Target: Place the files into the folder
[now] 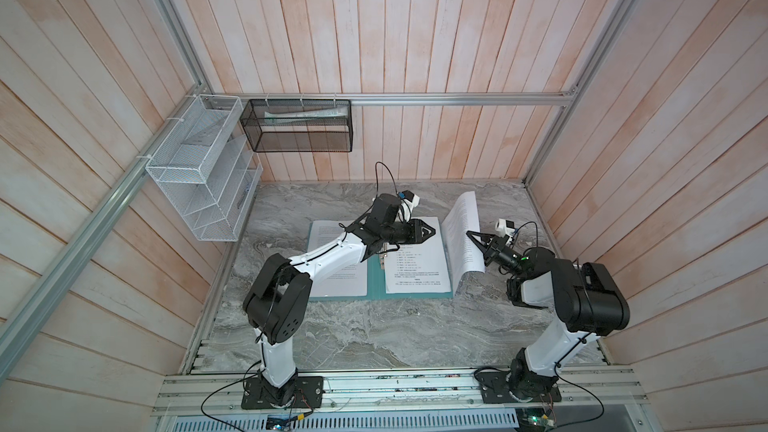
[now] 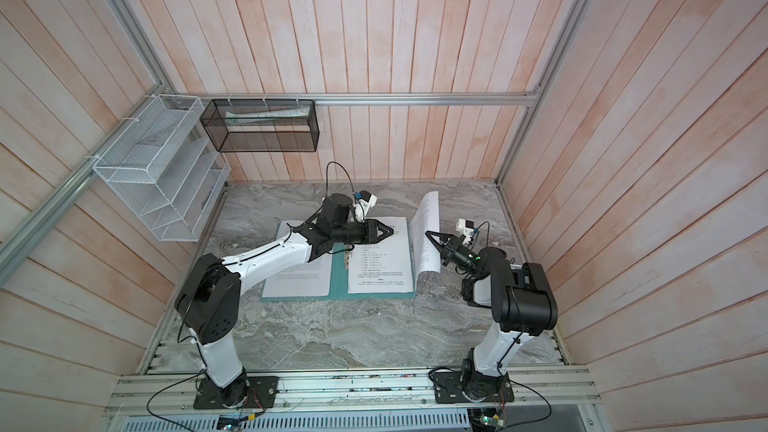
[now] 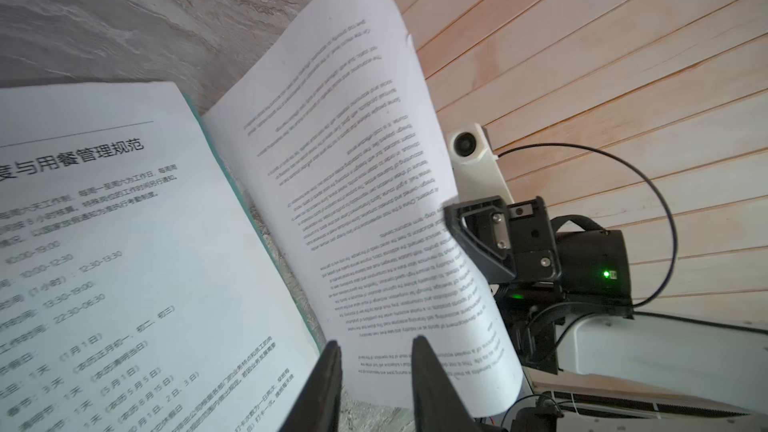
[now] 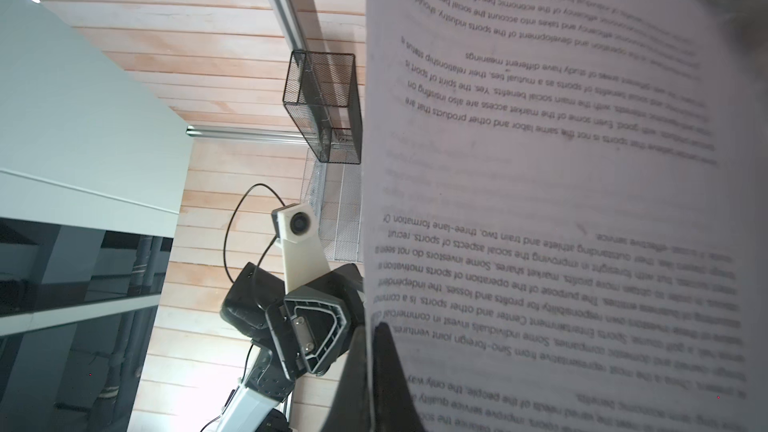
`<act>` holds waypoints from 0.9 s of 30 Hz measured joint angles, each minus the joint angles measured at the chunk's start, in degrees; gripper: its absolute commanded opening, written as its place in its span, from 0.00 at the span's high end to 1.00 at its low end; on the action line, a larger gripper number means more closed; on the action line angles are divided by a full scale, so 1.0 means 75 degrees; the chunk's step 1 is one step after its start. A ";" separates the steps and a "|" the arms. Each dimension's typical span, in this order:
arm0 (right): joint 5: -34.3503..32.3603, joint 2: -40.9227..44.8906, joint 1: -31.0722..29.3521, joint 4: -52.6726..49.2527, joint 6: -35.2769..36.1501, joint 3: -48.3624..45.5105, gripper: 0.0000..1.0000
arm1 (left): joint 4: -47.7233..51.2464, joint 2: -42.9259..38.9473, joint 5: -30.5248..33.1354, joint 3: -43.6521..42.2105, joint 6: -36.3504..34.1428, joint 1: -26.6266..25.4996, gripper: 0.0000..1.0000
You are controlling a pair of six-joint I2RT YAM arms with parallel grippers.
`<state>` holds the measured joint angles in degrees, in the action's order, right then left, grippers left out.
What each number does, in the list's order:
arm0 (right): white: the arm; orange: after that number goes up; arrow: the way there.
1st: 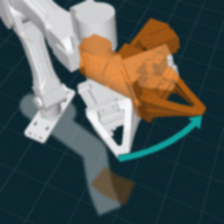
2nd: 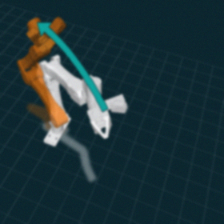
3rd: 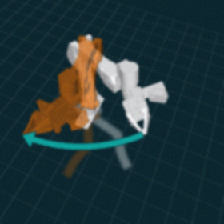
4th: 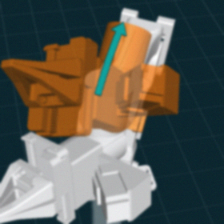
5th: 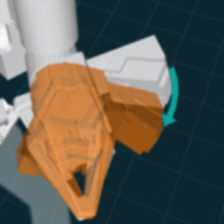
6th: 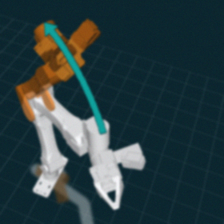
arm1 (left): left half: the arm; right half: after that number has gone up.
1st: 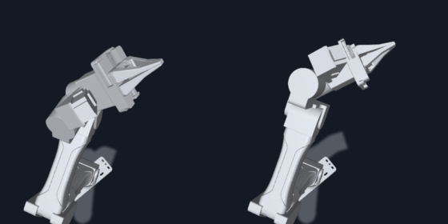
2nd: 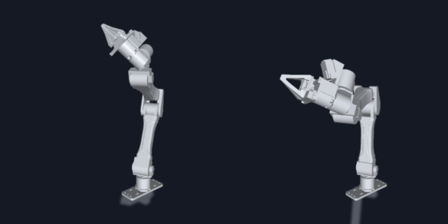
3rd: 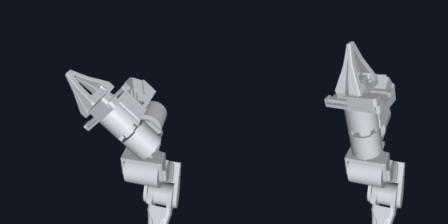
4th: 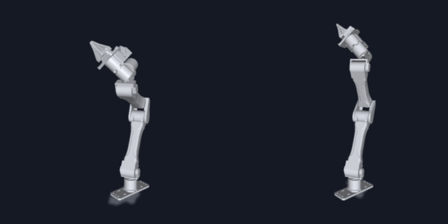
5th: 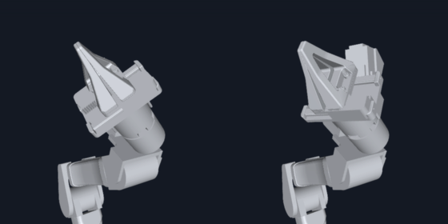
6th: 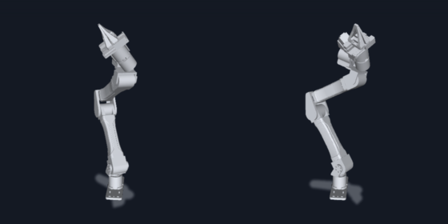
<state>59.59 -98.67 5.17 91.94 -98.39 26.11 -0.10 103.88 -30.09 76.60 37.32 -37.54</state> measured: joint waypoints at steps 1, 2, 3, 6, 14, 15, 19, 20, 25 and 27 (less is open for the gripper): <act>-0.0032 0.0137 -0.0108 0.0003 -0.0012 0.0143 1.00 | -0.0038 -0.0210 0.0035 -0.0219 0.0003 0.0073 0.69; -0.0085 0.0283 -0.0227 -0.0020 0.0006 0.0280 1.00 | -0.0067 -0.0408 0.0061 -0.0420 0.0006 0.0149 0.69; -0.0125 0.0423 -0.0353 -0.0061 0.0047 0.0414 1.00 | -0.0082 -0.0597 0.0079 -0.0589 0.0006 0.0224 0.69; -0.0289 0.0860 -0.0825 -0.0458 0.0289 0.0927 1.00 | -0.0114 -0.1253 0.0221 -0.1131 0.0000 0.0522 0.69; -0.0842 0.1265 -0.1224 -0.1632 0.1093 0.1279 1.00 | -0.0122 -0.2804 0.0536 -0.2457 -0.0006 0.1381 0.68; -0.0880 0.1207 -0.1218 -0.1719 0.1195 0.1215 1.00 | -0.0108 -0.2917 0.0560 -0.2582 -0.0006 0.1445 0.68; -0.0912 0.0656 -0.1221 -0.2116 0.1769 0.0924 1.00 | -0.0076 -0.3212 0.0641 -0.3005 -0.0006 0.1603 0.69; -0.0921 0.0501 -0.1218 -0.2256 0.1958 0.0822 1.00 | -0.0070 -0.3235 0.0662 -0.3075 -0.0006 0.1614 0.68; -0.1046 0.0152 -0.1137 -0.3858 0.3398 0.0615 1.00 | -0.0044 -0.3267 0.0676 -0.3366 -0.0003 0.1620 0.68; -0.1145 0.0076 -0.1105 -0.4511 0.4036 0.0629 1.00 | -0.0041 -0.3267 0.0670 -0.3462 -0.0003 0.1620 0.69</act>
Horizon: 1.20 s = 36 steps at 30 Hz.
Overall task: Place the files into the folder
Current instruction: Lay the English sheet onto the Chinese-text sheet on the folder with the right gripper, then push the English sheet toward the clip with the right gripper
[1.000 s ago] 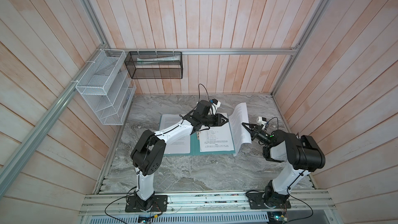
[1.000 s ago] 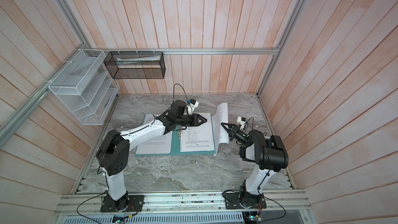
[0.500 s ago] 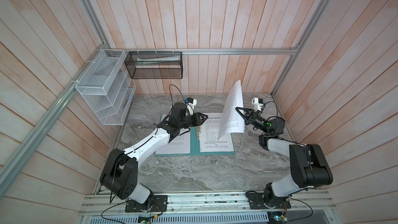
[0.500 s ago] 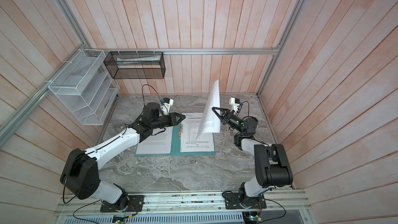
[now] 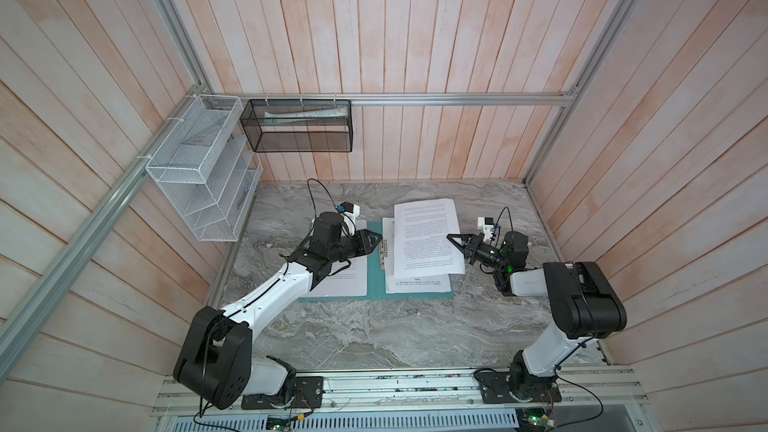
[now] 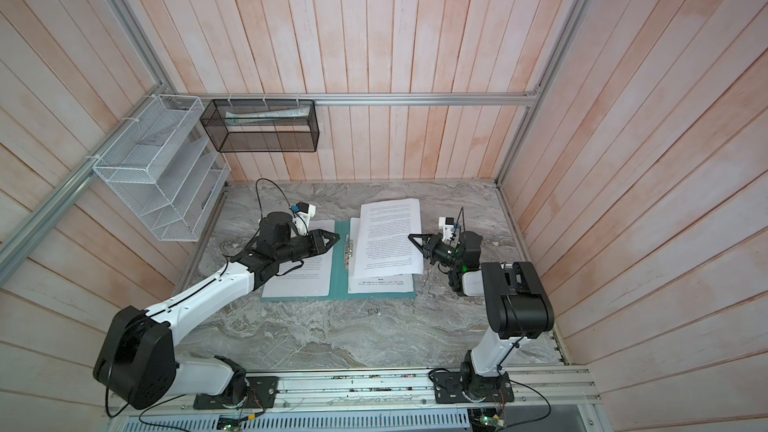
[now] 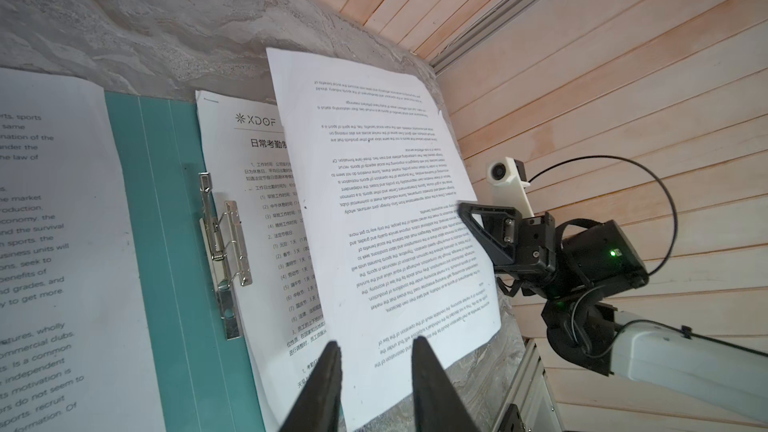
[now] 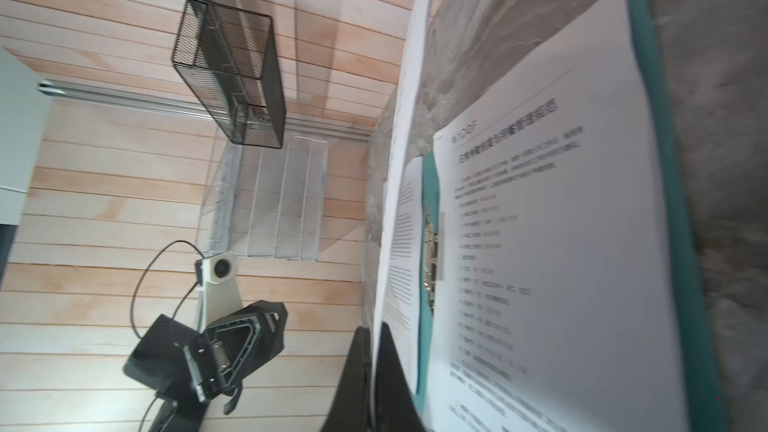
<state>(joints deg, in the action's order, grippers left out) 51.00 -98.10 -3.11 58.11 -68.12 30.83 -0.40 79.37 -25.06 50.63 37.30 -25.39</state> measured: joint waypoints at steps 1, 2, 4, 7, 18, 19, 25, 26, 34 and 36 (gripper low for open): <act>-0.0038 -0.0067 0.0017 -0.0256 0.0297 0.0003 1.00 | 0.0006 0.0000 -0.0003 -0.0032 0.0000 0.0000 0.68; -0.0070 -0.0160 0.0023 -0.0452 0.0557 0.0003 1.00 | 0.0006 0.0000 -0.0006 -0.0050 0.0000 0.0000 0.69; -0.0076 -0.0399 0.0038 -0.0845 0.1023 0.0087 1.00 | -0.0003 0.0000 -0.0017 -0.0055 0.0000 0.0000 0.68; -0.0050 -0.0822 0.0035 -0.1440 0.1638 0.0428 1.00 | -0.0003 0.0000 -0.0029 -0.0055 -0.0003 0.0000 0.68; -0.0233 -0.0933 -0.0035 -0.3101 0.2949 0.1037 1.00 | -0.0009 0.0003 -0.0029 -0.0070 0.0006 0.0000 0.69; -0.0259 -0.0933 -0.0067 -0.3107 0.2943 0.1037 1.00 | -0.0012 0.0003 -0.0029 -0.0070 0.0003 0.0000 0.69; -0.0318 -0.0935 -0.0361 -0.3077 0.2850 0.1032 1.00 | -0.0029 0.0003 -0.0029 -0.0117 0.0003 0.0000 0.68; -0.0335 -0.0938 -0.0420 -0.3069 0.2824 0.1032 1.00 | -0.0035 0.0003 -0.0029 -0.0143 0.0003 0.0000 0.68; -0.0425 -0.0968 -0.0638 -0.2996 0.2687 0.1032 1.00 | -0.0070 0.0003 -0.0026 -0.0364 0.0006 0.0000 0.66; -0.0428 -0.1005 -0.0638 -0.2993 0.2687 0.1032 1.00 | -0.0067 0.0003 -0.0026 -0.0399 0.0009 0.0000 0.66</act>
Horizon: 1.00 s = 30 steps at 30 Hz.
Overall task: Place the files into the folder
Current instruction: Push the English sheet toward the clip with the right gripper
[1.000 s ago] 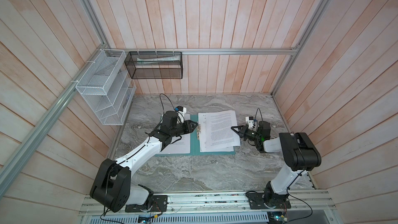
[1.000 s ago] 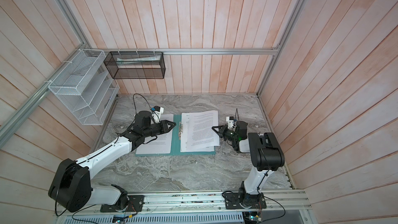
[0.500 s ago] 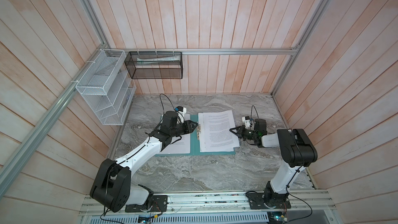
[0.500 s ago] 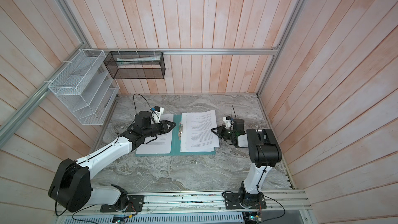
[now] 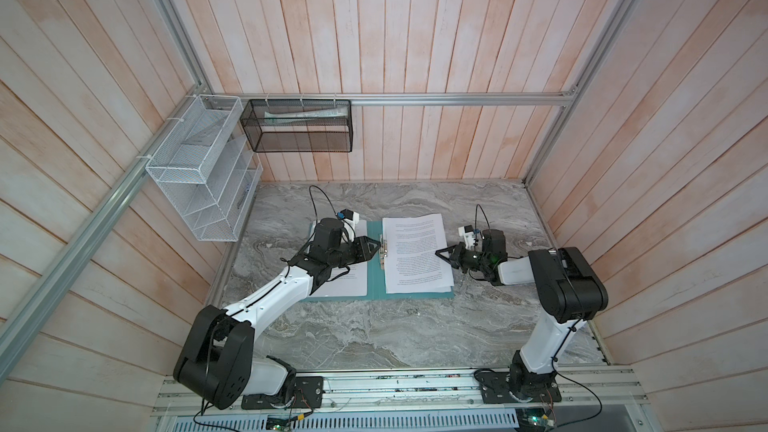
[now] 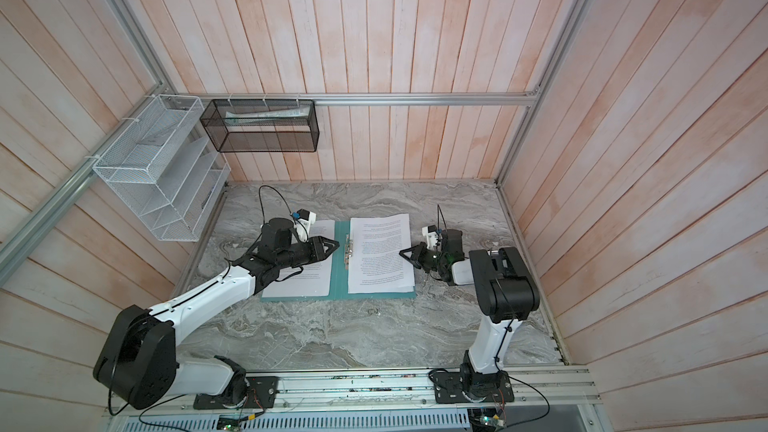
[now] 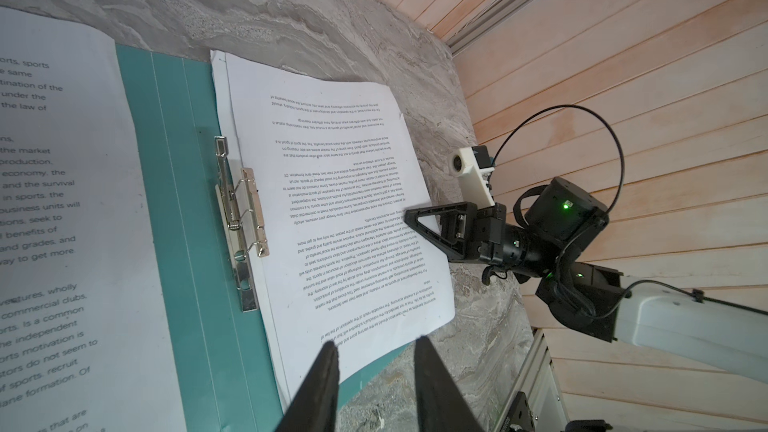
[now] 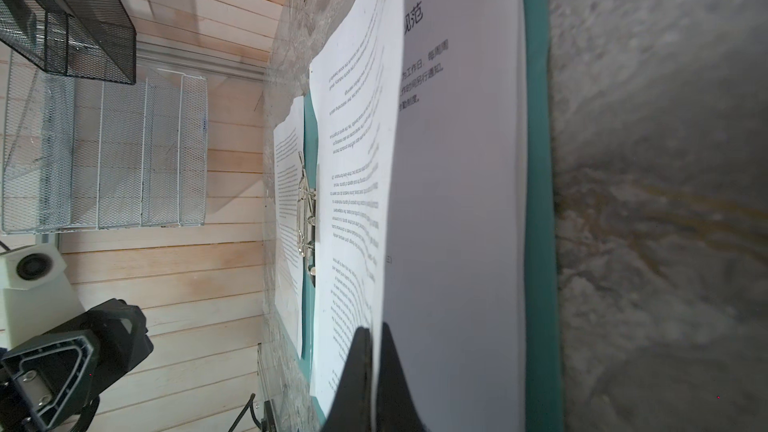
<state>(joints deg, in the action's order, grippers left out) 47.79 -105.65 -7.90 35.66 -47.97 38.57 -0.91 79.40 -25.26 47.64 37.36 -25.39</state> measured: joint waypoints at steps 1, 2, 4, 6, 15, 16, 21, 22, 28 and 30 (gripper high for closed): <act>-0.0003 -0.0023 0.0000 -0.0003 0.0003 0.0000 1.00 | 0.0000 0.0000 0.0000 -0.0012 0.0003 0.0000 0.66; 0.0000 -0.0052 -0.0003 -0.0003 0.0003 0.0000 1.00 | 0.0000 0.0000 0.0000 -0.0015 0.0017 0.0000 0.66; -0.0003 -0.0099 -0.0026 -0.0009 0.0006 0.0003 1.00 | -0.0006 0.0000 0.0000 -0.0020 0.0020 0.0000 0.66; 0.0000 -0.0166 -0.0070 -0.0015 0.0026 0.0029 1.00 | -0.0017 0.0000 0.0000 -0.0038 0.0023 0.0000 0.66; -0.0026 -0.0300 -0.0192 -0.0047 0.0058 0.0119 1.00 | -0.0052 0.0012 0.0000 -0.0090 0.0029 0.0000 0.66; -0.0047 -0.0300 -0.0192 -0.0061 0.0061 0.0119 0.94 | -0.0052 0.0012 0.0003 -0.0090 0.0029 0.0000 0.66; -0.0411 -0.0248 -0.0236 -0.0697 0.0344 0.0262 0.54 | -0.0055 0.0015 0.0000 -0.0096 0.0050 0.0000 0.65; -0.0484 -0.0204 -0.0254 -0.0874 0.0452 0.0332 0.49 | -0.0058 0.0015 0.0000 -0.0099 0.0052 0.0000 0.65; -0.1113 0.0318 -0.0417 -0.1842 0.0956 0.0659 0.44 | -0.0058 0.0015 0.0000 -0.0099 0.0055 0.0000 0.65; -0.1279 0.0481 -0.0452 -0.2104 0.1043 0.0691 0.44 | -0.0058 0.0015 0.0000 -0.0099 0.0058 0.0000 0.65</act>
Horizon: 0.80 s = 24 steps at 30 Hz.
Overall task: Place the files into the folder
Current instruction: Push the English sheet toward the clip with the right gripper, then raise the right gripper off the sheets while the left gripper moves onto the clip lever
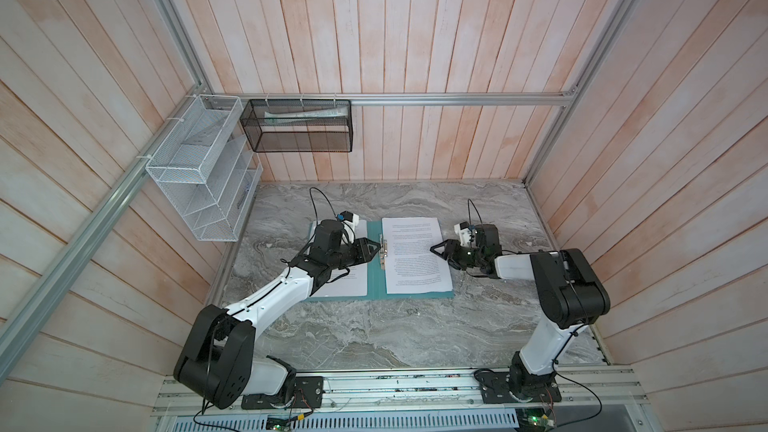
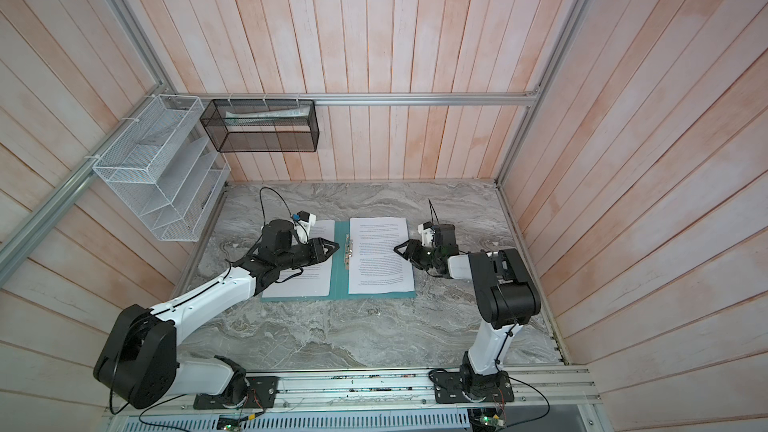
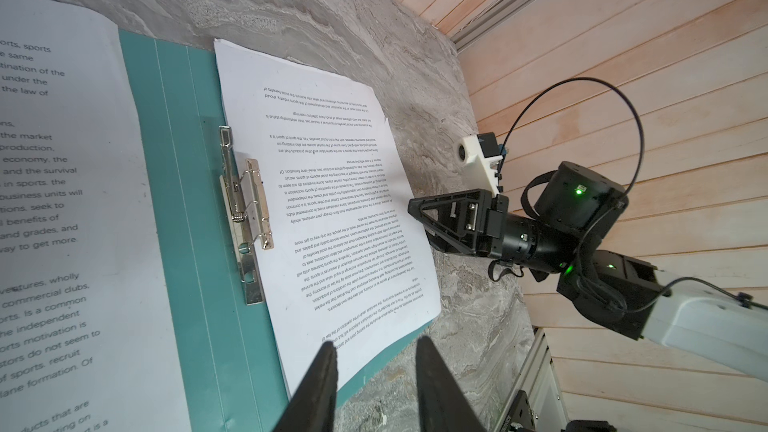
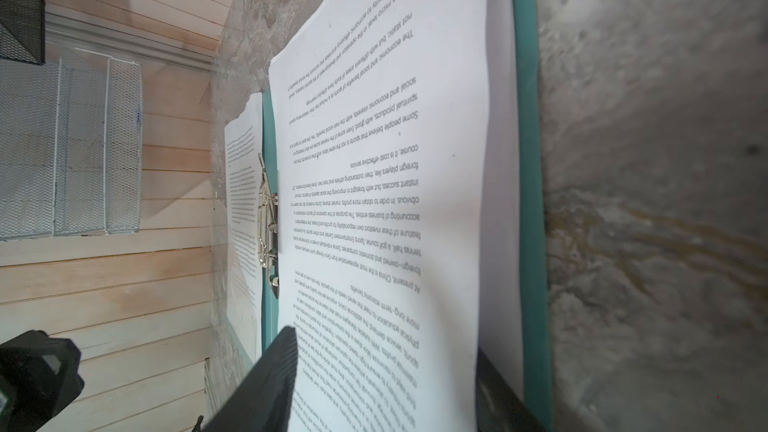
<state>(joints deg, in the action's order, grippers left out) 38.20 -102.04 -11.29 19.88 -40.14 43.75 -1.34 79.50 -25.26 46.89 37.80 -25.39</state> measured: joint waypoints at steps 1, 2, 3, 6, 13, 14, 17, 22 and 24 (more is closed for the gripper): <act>-0.0090 0.0079 -0.0020 -0.0160 0.0052 0.0020 0.44 | 0.0000 0.0000 0.0000 0.0000 0.0000 0.0000 0.65; -0.0163 0.0143 -0.0044 -0.0303 0.0105 0.0047 0.43 | 0.0000 0.0000 0.0000 0.0000 0.0000 0.0000 0.65; -0.0230 0.0189 -0.0067 -0.0440 0.0149 0.0070 0.43 | 0.0003 0.0000 0.0000 0.0000 0.0000 0.0000 0.66; -0.0437 0.0347 -0.0131 -0.0825 0.0256 0.0137 0.43 | 0.0003 0.0000 0.0003 0.0000 -0.0003 0.0000 0.65; -0.1241 0.0804 -0.0105 -0.1880 0.0603 0.0268 0.39 | 0.0003 0.0000 0.0003 0.0000 -0.0009 0.0000 0.65; -0.1294 0.0845 -0.0070 -0.1976 0.0647 0.0274 0.39 | 0.0003 0.0000 0.0003 0.0000 -0.0012 0.0000 0.65; -0.1399 0.1040 0.0160 -0.2282 0.0813 0.0274 0.39 | 0.0006 0.0000 0.0026 0.0000 -0.0047 0.0000 0.64; -0.1291 0.1848 0.0382 -0.2454 0.1003 0.0172 0.40 | -0.0006 0.0067 0.0187 0.0003 -0.0335 0.0017 0.59; -0.1084 0.2159 0.0379 -0.2410 0.1011 0.0160 0.41 | -0.0026 0.0213 0.0233 0.0006 -0.0478 0.0064 0.59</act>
<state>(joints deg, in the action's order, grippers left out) 30.06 -85.84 -8.45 1.80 -32.56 44.95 -1.54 81.10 -23.51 46.94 34.22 -24.91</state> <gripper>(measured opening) 0.601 0.410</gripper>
